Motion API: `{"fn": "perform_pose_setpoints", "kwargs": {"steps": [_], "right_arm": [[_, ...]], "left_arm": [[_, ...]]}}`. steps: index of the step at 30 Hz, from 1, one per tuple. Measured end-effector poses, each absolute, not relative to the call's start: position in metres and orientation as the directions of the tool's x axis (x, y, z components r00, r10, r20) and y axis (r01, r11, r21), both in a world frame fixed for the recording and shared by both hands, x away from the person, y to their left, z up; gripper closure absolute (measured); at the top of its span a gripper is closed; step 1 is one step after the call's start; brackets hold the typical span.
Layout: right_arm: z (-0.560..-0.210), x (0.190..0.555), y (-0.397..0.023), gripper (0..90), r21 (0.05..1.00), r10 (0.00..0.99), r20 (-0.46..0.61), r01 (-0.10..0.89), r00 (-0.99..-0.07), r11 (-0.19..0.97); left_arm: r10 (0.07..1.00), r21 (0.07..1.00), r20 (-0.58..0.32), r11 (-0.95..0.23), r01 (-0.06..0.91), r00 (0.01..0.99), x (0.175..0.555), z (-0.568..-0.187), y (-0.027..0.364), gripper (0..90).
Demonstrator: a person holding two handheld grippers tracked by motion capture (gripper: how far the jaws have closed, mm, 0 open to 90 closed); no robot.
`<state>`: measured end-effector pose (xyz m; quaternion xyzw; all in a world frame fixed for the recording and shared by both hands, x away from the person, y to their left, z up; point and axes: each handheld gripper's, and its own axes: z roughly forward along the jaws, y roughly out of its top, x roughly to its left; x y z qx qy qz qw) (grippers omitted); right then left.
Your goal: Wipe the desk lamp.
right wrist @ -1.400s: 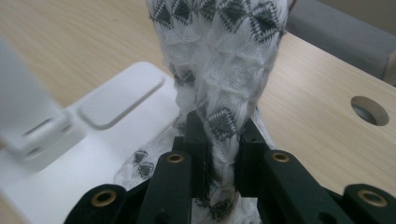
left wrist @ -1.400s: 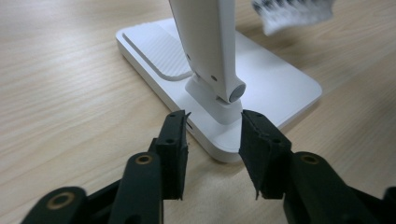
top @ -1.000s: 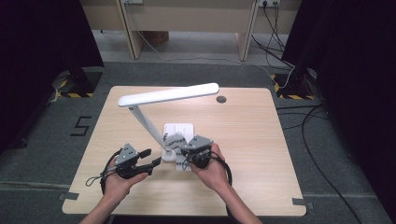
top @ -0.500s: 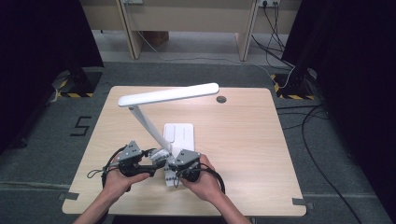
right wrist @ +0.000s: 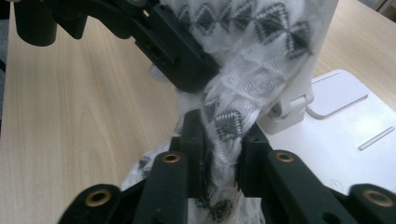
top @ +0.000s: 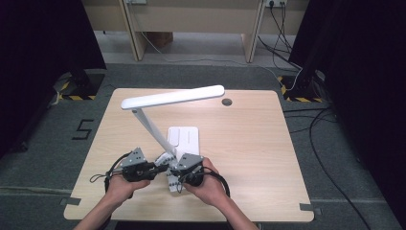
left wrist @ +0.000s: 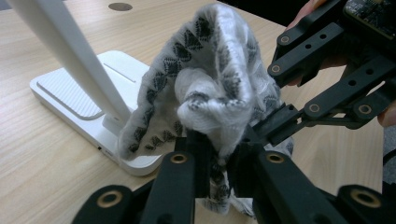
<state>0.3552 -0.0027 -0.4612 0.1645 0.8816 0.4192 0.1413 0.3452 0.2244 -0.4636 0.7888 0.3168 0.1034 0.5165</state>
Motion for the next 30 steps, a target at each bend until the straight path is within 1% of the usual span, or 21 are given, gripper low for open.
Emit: {"fn": "perform_pose_setpoints", "kwargs": {"steps": [2,6,8,11,15,19,22,24,30], "right_arm": [[-0.46,0.356,-0.003,70.5,0.793,0.418,-0.104,0.179,-0.903,0.583],[-0.454,0.358,-0.008,59.0,0.838,0.453,-0.077,0.189,-0.888,0.512],[-0.449,0.361,-0.014,56.4,0.856,0.479,-0.081,0.185,-0.874,0.482],[-0.444,0.369,-0.026,56.6,0.872,0.534,-0.067,0.211,-0.843,0.442],[-0.448,0.382,-0.035,58.9,0.86,0.587,-0.073,0.247,-0.807,0.447],[-0.464,0.393,-0.036,60.2,0.823,0.612,-0.079,0.295,-0.787,0.486],[-0.477,0.4,-0.034,60.7,0.795,0.626,-0.079,0.33,-0.776,0.509],[-0.483,0.404,-0.032,60.7,0.79,0.631,-0.081,0.337,-0.771,0.513],[-0.493,0.412,-0.028,60.8,0.776,0.65,-0.068,0.37,-0.756,0.511]], "left_arm": [[0.621,0.875,-0.166,-0.265,0.405,0.766,0.344,-0.463,0.231,82.7],[0.663,0.87,-0.168,-0.249,0.426,0.73,0.34,-0.46,0.256,83.1],[0.684,0.867,-0.163,-0.244,0.434,0.711,0.338,-0.46,0.267,83.1],[0.727,0.864,-0.176,-0.21,0.458,0.664,0.338,-0.46,0.285,83.2],[0.777,0.862,-0.182,-0.169,0.478,0.602,0.348,-0.461,0.289,83.1],[0.815,0.863,-0.174,-0.145,0.485,0.553,0.368,-0.462,0.278,83.0],[0.816,0.862,-0.156,-0.163,0.479,0.557,0.382,-0.464,0.262,82.9],[0.815,0.856,-0.143,-0.183,0.484,0.561,0.39,-0.466,0.251,82.8],[0.84,0.834,-0.181,-0.146,0.533,0.512,0.411,-0.48,0.236,82.8]]}}
